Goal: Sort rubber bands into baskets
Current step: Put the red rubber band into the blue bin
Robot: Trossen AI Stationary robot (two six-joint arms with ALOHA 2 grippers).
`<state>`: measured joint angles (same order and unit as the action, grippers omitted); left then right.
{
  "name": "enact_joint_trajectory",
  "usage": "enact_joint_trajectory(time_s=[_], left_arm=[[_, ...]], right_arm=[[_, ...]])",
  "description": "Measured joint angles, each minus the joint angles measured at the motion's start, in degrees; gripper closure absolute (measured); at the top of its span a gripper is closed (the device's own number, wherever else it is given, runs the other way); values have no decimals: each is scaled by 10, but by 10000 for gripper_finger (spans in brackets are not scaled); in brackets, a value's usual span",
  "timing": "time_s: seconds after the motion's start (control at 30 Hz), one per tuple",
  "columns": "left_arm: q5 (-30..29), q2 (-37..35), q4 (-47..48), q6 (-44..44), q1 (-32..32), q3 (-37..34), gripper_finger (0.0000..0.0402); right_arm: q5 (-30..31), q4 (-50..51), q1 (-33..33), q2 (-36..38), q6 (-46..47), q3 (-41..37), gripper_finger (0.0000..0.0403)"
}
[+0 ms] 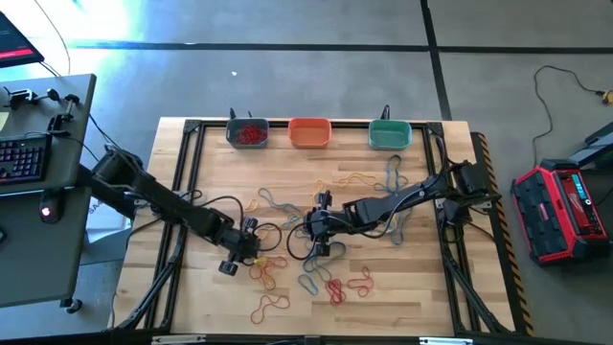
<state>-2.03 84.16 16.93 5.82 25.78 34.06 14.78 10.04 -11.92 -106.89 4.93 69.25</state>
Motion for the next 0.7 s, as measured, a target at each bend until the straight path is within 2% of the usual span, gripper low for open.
enact_joint_trajectory(time_s=[0.13,0.33,0.47,0.7], left_arm=[[1,13,0,19,-3,2,315],[4,15,1,32,-2,2,394],[-1,7,38,46,-3,26,396],[-21,-28,137,76,-7,112,401]], right_arm=[[0,0,0,0,0,0,259],[0,5,0,0,0,0,259],[0,7,0,0,0,0,259],[0,15,0,0,0,0,259]])
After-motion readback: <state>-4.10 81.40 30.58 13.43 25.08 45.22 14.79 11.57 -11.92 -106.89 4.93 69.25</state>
